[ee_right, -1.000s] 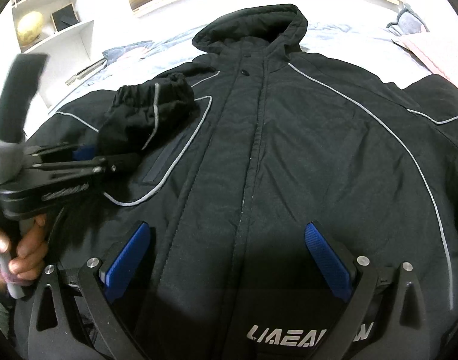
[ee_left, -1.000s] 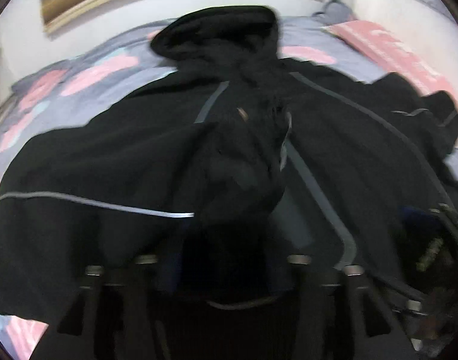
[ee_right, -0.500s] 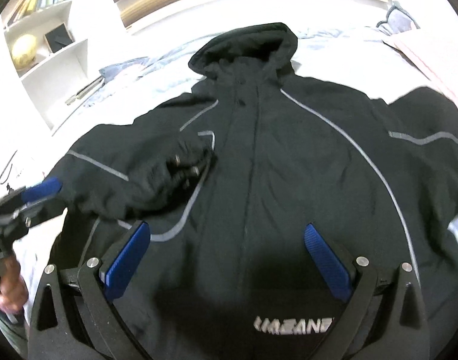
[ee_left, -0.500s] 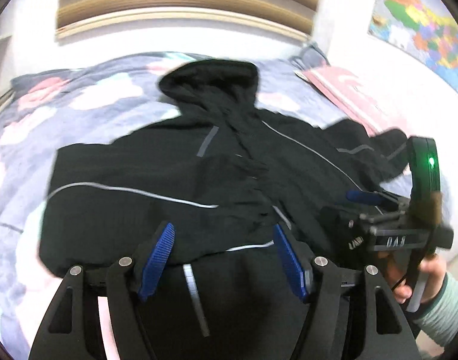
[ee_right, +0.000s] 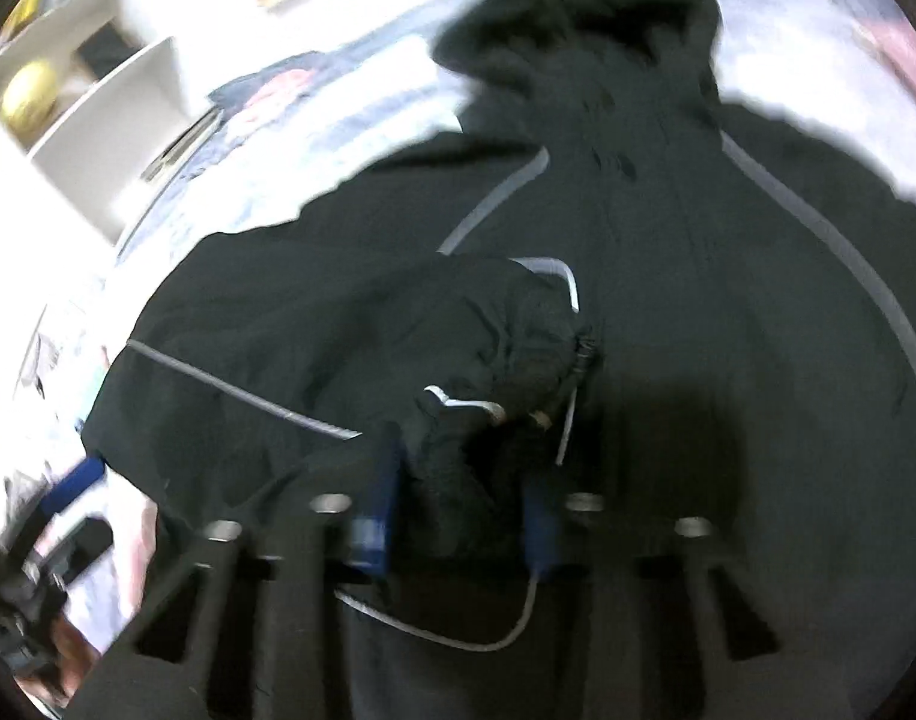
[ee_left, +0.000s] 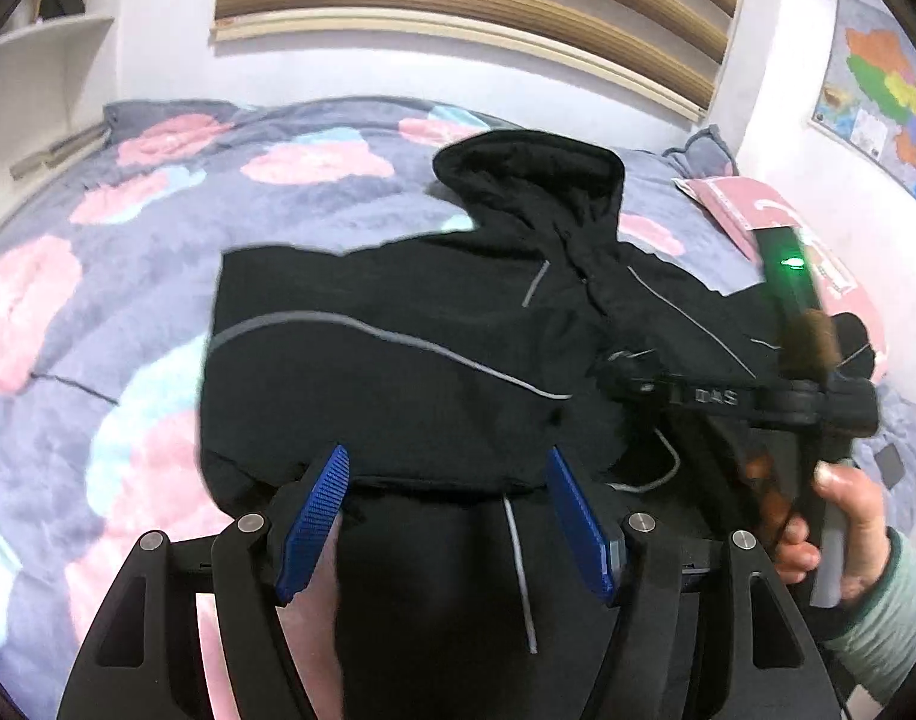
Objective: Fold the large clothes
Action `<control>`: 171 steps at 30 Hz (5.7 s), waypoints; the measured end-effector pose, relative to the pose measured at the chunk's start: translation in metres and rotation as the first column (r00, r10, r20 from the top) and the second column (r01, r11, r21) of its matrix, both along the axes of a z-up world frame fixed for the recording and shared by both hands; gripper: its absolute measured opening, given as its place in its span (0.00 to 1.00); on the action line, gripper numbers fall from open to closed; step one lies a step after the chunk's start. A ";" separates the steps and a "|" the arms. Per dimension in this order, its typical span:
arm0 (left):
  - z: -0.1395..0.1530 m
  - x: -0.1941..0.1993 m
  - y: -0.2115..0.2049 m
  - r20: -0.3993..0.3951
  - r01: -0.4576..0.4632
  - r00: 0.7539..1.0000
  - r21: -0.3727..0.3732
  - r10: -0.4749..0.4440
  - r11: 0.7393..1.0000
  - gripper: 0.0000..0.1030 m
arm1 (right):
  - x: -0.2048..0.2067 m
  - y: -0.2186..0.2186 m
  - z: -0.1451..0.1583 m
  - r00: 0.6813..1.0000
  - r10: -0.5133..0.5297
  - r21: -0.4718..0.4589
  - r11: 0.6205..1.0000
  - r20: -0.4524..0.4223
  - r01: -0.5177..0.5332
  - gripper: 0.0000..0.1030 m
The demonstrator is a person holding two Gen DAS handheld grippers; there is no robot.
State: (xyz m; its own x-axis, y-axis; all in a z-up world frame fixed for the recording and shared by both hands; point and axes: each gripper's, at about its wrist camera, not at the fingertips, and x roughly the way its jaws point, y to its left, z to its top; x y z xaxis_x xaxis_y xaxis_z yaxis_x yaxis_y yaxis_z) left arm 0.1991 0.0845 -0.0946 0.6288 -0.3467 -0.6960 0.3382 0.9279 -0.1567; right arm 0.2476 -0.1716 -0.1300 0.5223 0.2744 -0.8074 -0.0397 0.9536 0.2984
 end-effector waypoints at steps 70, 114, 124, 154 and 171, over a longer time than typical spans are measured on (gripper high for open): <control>-0.083 0.039 -0.146 0.025 -0.029 0.999 0.189 0.025 0.982 0.72 | -0.195 -0.445 0.072 0.750 -0.632 -0.154 0.735 0.196 0.660 0.72; -0.026 0.023 -0.188 0.003 0.067 0.998 0.062 -0.068 0.996 0.76 | -0.155 -0.478 0.135 0.760 -0.600 -0.181 0.742 0.248 0.645 0.10; 0.002 -0.001 -0.149 0.027 0.055 0.998 -0.012 -0.054 0.998 0.76 | -0.078 -0.266 0.149 0.922 -0.269 -0.334 0.873 0.279 0.356 0.10; -0.032 0.093 -0.254 -0.279 0.141 0.934 -0.287 -0.224 0.947 0.76 | -0.108 -0.225 0.081 0.958 -0.170 -0.273 0.934 0.230 0.231 0.57; 0.011 0.093 -0.249 -0.120 0.190 0.963 -0.327 -0.240 0.926 0.20 | -0.106 -0.216 0.065 0.966 -0.173 -0.309 0.924 0.192 0.227 0.57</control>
